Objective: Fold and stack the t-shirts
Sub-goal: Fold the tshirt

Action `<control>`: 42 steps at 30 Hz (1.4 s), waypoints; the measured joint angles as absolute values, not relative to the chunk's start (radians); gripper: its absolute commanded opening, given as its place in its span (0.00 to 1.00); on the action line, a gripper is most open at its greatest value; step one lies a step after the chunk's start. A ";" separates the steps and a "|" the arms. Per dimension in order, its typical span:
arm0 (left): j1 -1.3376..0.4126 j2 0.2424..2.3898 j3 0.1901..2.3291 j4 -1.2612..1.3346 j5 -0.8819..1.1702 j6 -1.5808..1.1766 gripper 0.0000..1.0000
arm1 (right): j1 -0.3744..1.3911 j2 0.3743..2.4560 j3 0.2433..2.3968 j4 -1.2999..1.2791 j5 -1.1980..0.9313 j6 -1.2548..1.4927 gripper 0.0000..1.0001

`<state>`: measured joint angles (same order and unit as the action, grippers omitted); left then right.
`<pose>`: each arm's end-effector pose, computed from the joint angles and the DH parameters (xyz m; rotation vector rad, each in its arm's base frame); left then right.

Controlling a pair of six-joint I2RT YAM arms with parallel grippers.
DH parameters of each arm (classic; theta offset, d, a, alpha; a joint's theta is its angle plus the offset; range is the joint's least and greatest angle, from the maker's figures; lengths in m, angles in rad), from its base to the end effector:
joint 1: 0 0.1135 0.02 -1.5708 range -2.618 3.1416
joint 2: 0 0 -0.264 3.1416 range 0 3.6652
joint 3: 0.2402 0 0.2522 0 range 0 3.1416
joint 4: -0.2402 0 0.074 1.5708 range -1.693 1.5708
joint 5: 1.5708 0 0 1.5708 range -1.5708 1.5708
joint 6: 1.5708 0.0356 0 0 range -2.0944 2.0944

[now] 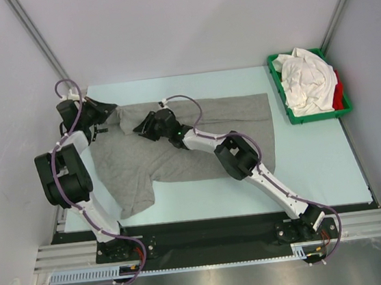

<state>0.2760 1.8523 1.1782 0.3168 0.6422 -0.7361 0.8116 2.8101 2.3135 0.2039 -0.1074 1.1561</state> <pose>0.4082 0.0934 0.2252 -0.5408 1.8865 -0.9219 0.4228 0.4512 0.1039 0.2818 2.1170 1.3838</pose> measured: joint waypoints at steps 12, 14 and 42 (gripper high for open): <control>0.263 1.845 1.156 0.330 0.640 -0.743 0.00 | 0.826 2.813 2.318 0.200 -0.033 1.242 0.52; 0.262 1.839 1.148 0.329 0.640 -0.743 0.00 | 0.826 2.827 2.346 0.183 -0.013 1.266 0.50; 0.287 1.659 1.116 -0.123 0.411 -0.572 0.00 | 0.686 2.761 2.302 0.079 -0.469 1.249 0.00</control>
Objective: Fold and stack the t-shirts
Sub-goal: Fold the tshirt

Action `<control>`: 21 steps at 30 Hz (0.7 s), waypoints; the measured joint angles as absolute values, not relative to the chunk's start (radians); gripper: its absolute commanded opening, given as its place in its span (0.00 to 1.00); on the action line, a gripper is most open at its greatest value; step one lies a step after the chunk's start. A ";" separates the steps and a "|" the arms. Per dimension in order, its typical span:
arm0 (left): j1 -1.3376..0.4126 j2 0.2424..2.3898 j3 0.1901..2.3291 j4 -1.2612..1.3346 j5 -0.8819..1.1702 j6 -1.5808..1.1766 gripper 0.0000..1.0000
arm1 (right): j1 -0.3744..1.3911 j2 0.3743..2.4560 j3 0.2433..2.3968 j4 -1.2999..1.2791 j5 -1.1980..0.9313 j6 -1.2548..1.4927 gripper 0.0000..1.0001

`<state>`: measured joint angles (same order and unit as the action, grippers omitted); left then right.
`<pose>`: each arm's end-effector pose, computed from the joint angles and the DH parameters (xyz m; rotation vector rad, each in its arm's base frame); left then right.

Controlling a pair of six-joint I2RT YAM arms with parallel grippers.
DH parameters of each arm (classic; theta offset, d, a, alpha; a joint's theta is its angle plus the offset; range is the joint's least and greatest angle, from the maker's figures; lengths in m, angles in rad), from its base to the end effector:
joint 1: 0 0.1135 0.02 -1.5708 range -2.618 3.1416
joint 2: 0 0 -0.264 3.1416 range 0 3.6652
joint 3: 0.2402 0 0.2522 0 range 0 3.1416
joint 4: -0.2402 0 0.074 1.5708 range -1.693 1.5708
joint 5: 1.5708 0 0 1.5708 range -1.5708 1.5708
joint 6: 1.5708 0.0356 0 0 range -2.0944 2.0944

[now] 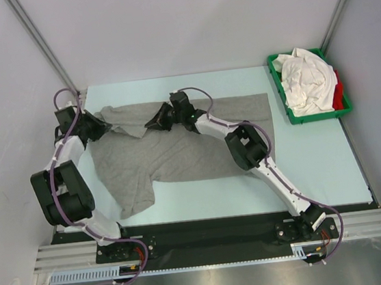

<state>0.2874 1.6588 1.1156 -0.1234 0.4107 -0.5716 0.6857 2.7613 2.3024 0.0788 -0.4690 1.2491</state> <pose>0.3567 0.0906 0.2353 -0.7237 2.1219 -0.6133 0.4616 0.3984 0.1175 0.2834 2.3250 1.6030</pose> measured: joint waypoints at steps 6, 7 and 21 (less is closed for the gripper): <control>0.291 1.605 1.069 -0.210 0.344 -0.566 0.00 | 0.665 2.773 2.340 0.070 -0.596 1.258 0.00; 0.292 1.596 1.056 -0.225 0.338 -0.566 0.00 | 0.665 2.773 2.340 0.064 -0.614 1.258 0.00; 0.311 1.468 0.915 -0.311 0.265 -0.567 0.00 | 0.645 2.773 2.340 0.014 -0.772 1.283 0.07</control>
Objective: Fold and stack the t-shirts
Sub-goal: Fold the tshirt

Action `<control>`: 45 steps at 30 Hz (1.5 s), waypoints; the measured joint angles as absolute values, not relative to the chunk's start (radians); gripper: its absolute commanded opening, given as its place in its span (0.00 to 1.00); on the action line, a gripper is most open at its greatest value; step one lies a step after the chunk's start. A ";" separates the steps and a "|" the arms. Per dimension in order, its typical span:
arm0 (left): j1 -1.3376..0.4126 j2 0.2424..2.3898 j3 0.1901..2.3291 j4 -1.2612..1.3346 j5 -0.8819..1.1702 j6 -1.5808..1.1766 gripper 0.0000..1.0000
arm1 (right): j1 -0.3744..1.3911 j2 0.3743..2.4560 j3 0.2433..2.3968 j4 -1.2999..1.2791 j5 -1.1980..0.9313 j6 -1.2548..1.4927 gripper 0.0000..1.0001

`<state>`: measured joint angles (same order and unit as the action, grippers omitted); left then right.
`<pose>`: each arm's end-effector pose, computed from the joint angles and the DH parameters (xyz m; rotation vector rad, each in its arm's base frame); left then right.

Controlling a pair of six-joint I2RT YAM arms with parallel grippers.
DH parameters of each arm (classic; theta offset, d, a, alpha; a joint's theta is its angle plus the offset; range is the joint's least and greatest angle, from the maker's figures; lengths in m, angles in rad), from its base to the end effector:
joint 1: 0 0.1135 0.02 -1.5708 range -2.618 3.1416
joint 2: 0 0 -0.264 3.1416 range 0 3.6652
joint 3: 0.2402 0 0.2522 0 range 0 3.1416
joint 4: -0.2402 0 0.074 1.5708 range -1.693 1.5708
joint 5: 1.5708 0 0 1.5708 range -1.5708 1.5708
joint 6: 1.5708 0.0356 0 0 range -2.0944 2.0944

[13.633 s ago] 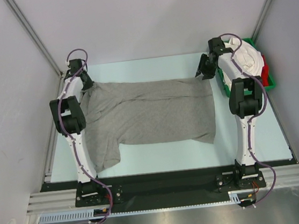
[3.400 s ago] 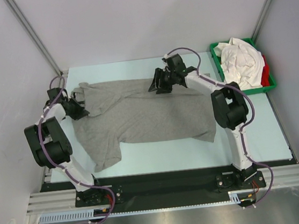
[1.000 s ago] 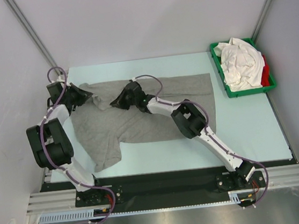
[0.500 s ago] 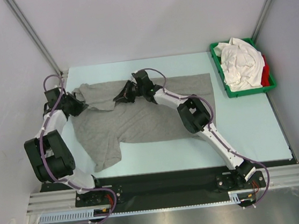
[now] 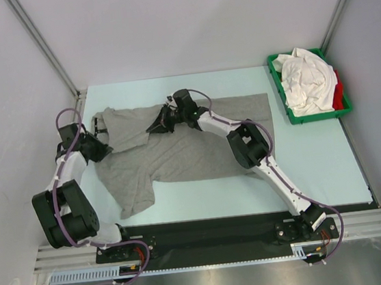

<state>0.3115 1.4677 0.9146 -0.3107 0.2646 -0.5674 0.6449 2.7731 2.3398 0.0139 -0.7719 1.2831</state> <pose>0.2914 0.0841 0.2161 -0.9292 2.2580 -0.4367 0.4683 0.3833 0.1197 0.1518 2.4758 1.8345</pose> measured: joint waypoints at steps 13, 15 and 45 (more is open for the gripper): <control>0.317 1.341 0.822 -0.383 0.195 -0.551 0.70 | 0.600 2.752 2.327 -0.265 -0.854 1.085 0.48; 0.316 1.358 0.859 -0.373 0.195 -0.528 0.70 | 0.582 2.720 2.312 -0.371 -0.859 0.992 0.49; 0.252 2.397 1.958 -0.318 0.145 -0.508 0.49 | 0.197 2.186 1.875 -0.657 -0.753 0.554 0.49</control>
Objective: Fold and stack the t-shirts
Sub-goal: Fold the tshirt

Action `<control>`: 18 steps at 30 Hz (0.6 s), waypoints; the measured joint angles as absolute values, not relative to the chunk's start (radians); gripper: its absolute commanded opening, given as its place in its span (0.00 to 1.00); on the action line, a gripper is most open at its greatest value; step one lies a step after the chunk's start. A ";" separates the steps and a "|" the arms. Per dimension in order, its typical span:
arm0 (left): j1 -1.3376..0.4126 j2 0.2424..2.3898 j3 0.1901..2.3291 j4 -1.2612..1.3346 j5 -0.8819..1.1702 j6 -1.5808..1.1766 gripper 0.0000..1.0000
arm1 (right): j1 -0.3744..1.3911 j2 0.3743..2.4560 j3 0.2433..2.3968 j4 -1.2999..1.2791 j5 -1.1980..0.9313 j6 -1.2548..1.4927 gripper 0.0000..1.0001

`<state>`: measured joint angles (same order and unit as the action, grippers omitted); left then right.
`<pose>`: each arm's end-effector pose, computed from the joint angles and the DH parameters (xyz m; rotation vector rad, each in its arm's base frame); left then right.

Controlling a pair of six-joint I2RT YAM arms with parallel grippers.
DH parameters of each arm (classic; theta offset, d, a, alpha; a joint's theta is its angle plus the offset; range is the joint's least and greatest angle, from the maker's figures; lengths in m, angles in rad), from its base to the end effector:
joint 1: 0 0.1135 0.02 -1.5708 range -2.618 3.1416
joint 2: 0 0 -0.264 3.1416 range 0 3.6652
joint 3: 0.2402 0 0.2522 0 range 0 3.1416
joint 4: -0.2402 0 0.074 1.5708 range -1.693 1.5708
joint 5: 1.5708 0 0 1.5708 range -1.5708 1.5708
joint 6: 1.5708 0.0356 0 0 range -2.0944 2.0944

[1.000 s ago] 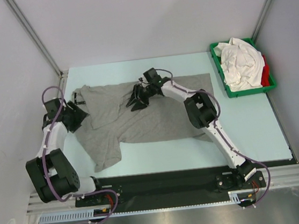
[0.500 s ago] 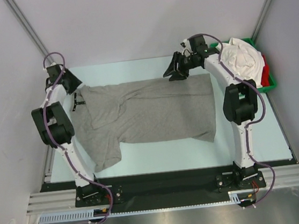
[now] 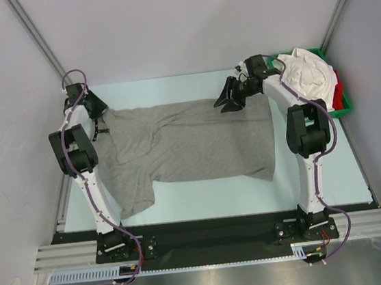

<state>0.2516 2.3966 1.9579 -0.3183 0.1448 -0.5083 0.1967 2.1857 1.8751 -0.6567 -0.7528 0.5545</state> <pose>0.5250 0.1296 0.1677 -0.7984 2.1961 -0.2969 0.4666 0.1178 0.2291 0.1469 2.5977 1.2444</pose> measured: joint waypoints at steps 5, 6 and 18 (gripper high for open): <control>0.252 2.424 1.973 -0.326 0.151 -0.517 0.42 | 0.178 2.186 1.875 -0.643 -0.757 0.567 0.49; 0.252 2.428 1.975 -0.326 0.153 -0.519 0.36 | 0.176 2.186 1.875 -0.641 -0.757 0.569 0.49; 0.279 2.432 1.971 -0.287 0.108 -0.577 0.02 | 0.172 2.186 1.845 -0.632 -0.717 0.576 0.48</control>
<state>0.2787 2.4321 1.9713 -0.2871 0.1078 -0.5770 0.1722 2.1857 1.8454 -0.6315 -0.7170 0.5762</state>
